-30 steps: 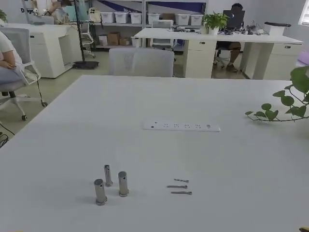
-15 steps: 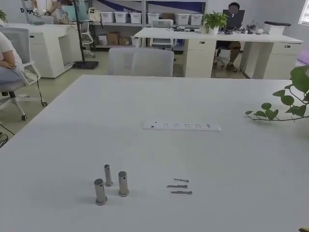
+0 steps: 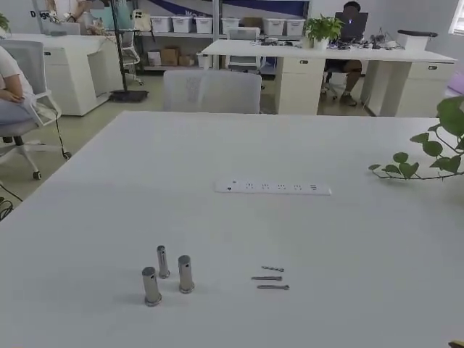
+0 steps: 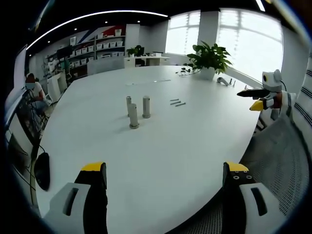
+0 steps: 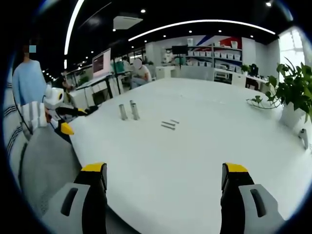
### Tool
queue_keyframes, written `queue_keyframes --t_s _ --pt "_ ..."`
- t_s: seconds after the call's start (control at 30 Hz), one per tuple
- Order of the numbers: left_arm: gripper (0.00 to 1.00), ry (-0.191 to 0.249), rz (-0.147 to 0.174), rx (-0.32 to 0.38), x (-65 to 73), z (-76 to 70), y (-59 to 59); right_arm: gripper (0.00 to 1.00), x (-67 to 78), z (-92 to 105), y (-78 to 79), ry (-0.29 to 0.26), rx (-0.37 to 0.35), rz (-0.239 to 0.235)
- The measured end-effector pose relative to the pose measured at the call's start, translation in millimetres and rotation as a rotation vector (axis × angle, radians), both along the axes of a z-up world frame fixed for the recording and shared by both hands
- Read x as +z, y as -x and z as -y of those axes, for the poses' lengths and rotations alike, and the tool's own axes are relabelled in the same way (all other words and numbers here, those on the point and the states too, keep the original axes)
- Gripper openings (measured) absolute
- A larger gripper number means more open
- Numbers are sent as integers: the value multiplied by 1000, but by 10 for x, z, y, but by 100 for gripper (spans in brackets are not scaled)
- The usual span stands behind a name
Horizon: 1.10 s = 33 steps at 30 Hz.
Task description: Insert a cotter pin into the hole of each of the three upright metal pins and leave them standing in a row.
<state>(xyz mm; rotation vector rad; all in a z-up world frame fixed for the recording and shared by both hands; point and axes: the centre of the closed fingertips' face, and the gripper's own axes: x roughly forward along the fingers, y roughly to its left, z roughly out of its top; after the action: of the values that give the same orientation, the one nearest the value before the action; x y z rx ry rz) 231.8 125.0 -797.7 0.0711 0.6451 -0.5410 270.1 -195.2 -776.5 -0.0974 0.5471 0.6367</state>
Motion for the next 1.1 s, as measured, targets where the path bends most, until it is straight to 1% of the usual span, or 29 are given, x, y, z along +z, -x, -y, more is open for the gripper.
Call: queue_keyframes --t_s 0.2,0.43,0.57,0.63,0.7,0.97,1.1 --pt "99 -1 -4 -4 -2 -3 -4 99 -1 -2 4 -1 0 -3" --pt "99 -7 -2 -6 11 -27 -34 99 9 -5 0 2 -1 -1" --pt "99 -7 1 -8 23 -37 -54 99 15 -2 21 0 -1 -3" --pt "99 -6 -3 -13 21 -40 -61 99 6 7 36 5 -2 -6" --pt "99 -13 -1 -18 21 -50 -75 99 -3 18 44 3 -6 -10" --pt "99 -16 7 -25 62 -46 -151 99 -11 36 58 2 -17 -14" --pt "99 -22 13 -32 84 -65 -225 99 -25 41 59 6 -20 -16"
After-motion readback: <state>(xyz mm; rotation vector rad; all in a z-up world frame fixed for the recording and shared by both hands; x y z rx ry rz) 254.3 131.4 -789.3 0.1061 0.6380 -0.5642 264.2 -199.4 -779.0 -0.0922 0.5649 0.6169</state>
